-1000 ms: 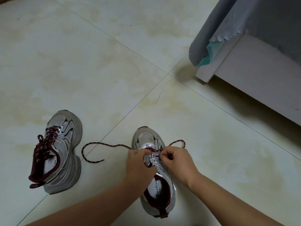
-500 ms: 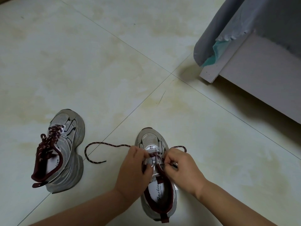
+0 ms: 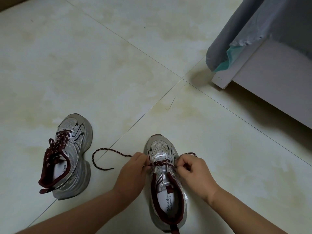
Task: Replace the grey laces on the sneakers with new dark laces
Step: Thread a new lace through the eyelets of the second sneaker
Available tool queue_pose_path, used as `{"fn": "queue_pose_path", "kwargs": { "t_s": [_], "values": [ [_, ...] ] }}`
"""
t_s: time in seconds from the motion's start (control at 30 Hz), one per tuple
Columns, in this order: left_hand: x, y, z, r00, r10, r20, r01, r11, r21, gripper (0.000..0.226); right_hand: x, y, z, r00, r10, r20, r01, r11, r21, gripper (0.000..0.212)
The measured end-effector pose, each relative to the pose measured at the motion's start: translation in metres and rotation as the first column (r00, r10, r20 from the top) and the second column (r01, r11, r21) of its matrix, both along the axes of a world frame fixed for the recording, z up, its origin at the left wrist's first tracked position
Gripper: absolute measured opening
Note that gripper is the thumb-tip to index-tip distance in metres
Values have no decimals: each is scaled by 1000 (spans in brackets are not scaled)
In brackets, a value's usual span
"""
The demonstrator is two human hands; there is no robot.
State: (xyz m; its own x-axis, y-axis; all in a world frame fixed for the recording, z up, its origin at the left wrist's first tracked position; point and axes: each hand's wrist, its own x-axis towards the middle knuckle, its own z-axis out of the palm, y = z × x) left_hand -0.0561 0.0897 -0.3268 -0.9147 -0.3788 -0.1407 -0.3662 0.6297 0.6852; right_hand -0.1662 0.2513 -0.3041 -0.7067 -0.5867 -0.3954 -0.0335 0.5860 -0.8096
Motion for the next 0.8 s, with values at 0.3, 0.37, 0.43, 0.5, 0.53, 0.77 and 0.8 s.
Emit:
{"fn": "queue_pose_path", "kwargs": {
  "t_s": [0.3, 0.37, 0.43, 0.5, 0.53, 0.77, 0.8],
  "values": [
    [5, -7, 9, 999, -27, -24, 29, 997, 68, 12, -8, -4, 3, 966, -189, 177, 190, 982, 14, 27],
    [3, -9, 13, 995, -77, -68, 78, 997, 24, 9, -11, -6, 9, 966, -186, 179, 192, 981, -17, 25],
    [-2, -11, 20, 984, -136, -112, 135, 991, -12, 11, -15, -9, 15, 970, -177, 166, 188, 981, -55, 23],
    [-9, -11, 27, 976, -166, -140, 166, 986, -18, 10, -18, -15, 22, 971, -171, 165, 187, 979, -81, 25],
    [-13, -11, 29, 976, -159, -149, 160, 987, -6, 10, -19, -18, 25, 967, -180, 180, 200, 975, -99, 26],
    [-42, -21, 48, 998, -44, 50, 29, 966, 257, 17, -32, -44, 45, 873, -211, 439, 346, 904, -253, 24],
    [-45, -22, 49, 993, -63, 101, 32, 957, 287, 14, -33, -47, 46, 870, -201, 450, 341, 905, -255, 24]
  ]
}}
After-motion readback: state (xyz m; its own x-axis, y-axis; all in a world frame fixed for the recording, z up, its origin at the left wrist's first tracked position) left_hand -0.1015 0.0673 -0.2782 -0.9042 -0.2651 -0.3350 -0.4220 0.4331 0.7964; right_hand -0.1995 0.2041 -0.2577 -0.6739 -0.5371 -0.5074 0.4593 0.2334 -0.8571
